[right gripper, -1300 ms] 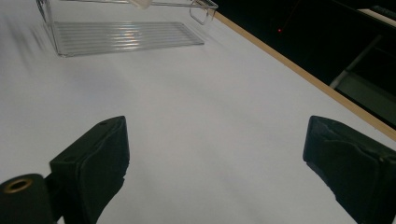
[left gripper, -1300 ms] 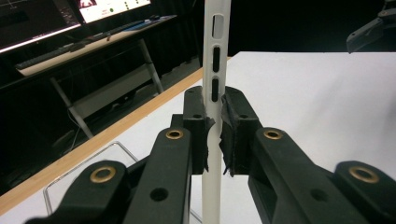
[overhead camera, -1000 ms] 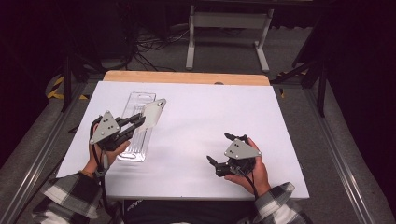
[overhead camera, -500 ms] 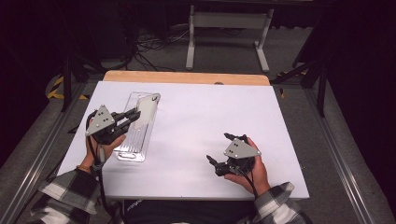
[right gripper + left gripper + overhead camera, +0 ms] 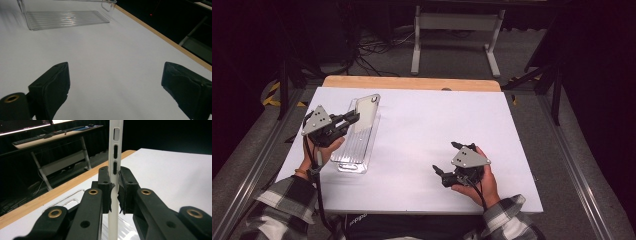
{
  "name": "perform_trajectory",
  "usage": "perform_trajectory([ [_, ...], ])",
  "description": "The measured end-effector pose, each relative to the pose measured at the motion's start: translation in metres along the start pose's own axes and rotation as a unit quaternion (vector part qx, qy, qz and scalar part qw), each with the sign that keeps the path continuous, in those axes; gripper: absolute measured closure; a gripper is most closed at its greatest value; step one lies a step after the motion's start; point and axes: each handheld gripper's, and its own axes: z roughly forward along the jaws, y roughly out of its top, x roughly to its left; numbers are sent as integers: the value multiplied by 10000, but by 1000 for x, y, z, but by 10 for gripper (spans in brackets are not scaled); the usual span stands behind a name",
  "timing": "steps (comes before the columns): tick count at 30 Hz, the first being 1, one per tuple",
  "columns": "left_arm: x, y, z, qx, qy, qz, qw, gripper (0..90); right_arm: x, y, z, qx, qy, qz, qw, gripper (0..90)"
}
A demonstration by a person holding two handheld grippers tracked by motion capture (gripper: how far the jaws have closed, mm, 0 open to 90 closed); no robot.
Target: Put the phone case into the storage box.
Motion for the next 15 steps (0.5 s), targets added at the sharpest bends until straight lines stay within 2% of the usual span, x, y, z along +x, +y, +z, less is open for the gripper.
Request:
perform_trajectory([
  [8,14,-1,7,-12,72,-51,10000,816,-1,-2,-1,-1,6,32,10000,89],
  [15,32,-3,20,-89,-18,-175,9998,816,0,-4,1,78,-2,41,10000,91],
])
